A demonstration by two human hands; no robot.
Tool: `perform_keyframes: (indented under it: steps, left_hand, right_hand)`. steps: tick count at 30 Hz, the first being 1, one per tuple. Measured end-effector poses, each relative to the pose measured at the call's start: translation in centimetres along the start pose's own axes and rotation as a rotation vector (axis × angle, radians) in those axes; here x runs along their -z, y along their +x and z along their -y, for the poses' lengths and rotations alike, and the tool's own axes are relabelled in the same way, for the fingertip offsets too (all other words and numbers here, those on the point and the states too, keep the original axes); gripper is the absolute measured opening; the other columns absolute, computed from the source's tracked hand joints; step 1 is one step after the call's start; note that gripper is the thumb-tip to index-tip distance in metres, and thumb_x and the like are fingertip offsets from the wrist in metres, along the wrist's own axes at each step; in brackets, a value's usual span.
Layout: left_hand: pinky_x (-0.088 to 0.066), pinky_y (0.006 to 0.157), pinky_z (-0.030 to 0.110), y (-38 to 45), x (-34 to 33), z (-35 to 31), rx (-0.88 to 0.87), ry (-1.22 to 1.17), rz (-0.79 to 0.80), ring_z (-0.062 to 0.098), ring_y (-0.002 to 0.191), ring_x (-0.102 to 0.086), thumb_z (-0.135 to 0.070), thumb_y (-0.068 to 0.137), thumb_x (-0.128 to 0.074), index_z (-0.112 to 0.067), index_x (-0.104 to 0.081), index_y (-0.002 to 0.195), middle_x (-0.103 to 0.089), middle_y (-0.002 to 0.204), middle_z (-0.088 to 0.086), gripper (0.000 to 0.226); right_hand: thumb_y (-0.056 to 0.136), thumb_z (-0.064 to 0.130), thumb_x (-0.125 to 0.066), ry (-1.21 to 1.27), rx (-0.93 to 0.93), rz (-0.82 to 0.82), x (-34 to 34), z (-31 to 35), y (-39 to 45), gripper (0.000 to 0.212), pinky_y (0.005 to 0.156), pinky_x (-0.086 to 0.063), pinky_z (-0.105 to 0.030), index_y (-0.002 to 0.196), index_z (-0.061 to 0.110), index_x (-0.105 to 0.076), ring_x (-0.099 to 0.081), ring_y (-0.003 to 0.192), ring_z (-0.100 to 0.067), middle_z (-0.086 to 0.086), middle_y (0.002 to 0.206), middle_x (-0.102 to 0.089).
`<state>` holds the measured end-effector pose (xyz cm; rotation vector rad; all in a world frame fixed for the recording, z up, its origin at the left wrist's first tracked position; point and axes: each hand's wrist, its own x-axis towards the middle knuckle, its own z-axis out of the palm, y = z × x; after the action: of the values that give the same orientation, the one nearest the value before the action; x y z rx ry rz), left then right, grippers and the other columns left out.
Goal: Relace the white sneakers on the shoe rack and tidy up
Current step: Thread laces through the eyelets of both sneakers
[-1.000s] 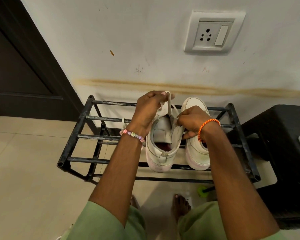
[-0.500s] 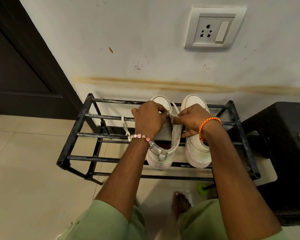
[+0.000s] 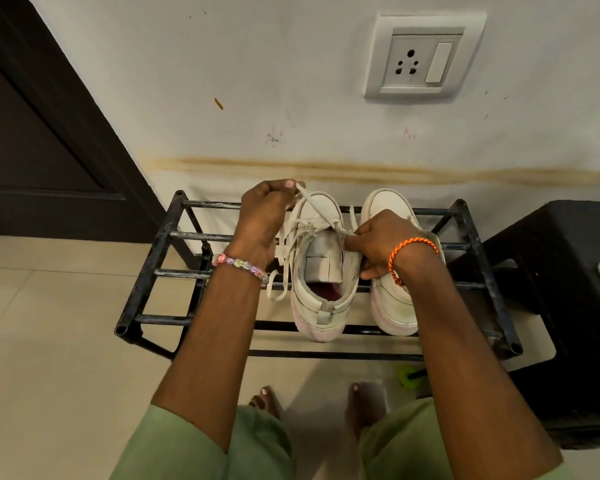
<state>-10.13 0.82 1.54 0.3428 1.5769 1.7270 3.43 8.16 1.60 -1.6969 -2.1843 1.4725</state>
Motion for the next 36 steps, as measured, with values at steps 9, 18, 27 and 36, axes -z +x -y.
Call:
perform_keyframes:
  steps: [9, 18, 27, 36]
  left_hand:
    - [-0.042, 0.069, 0.020, -0.6, -0.7, 2.9, -0.212, 0.967, 0.137, 0.017, 0.092, -0.064, -0.025, 0.086, -0.064, -0.014, -0.076, 0.093, -0.073, 0.095, 0.004, 0.018]
    - [-0.052, 0.080, 0.031, -0.6, -1.3, 3.4, -0.171, 0.832, 0.127, 0.011, 0.078, -0.061, -0.017, 0.082, -0.069, -0.011, -0.077, 0.089, -0.073, 0.091, 0.006, 0.013]
    - [-0.049, 0.070, 0.011, -0.6, -0.5, 1.3, -0.119, 0.251, 0.183, -0.002, 0.074, -0.063, -0.002, 0.080, -0.067, -0.011, -0.072, 0.074, -0.071, 0.076, -0.005, 0.012]
    - [-0.042, 0.058, 0.027, -0.3, -0.4, 0.8, 0.044, 0.025, 0.079, 0.015, 0.058, -0.053, -0.011, 0.092, -0.048, -0.009, -0.050, 0.076, -0.050, 0.065, 0.002, 0.016]
  right_hand:
    - [0.087, 0.016, -0.065, 0.001, -0.006, 0.032, 0.3, 0.0, -0.1, 0.019, 0.072, -0.059, -0.041, 0.097, 0.000, -0.067, -0.065, 0.057, -0.023, -0.009, 0.063, -0.063]
    - [0.086, 0.015, -0.066, 0.020, 0.008, 0.030, 0.1, -0.2, 0.1, 0.020, 0.077, -0.058, -0.045, 0.097, 0.000, -0.067, -0.069, 0.070, -0.029, -0.010, 0.068, -0.064]
    - [0.086, 0.013, -0.066, 0.042, -0.009, 0.025, 0.0, -0.3, 0.0, 0.013, 0.071, -0.059, -0.043, 0.089, 0.001, -0.067, -0.064, 0.057, -0.023, -0.008, 0.064, -0.062]
    - [0.086, 0.016, -0.066, 0.042, -0.012, 0.032, 0.2, -0.2, 0.0, 0.013, 0.064, -0.059, -0.036, 0.089, 0.004, -0.066, -0.063, 0.054, -0.020, -0.007, 0.065, -0.063]
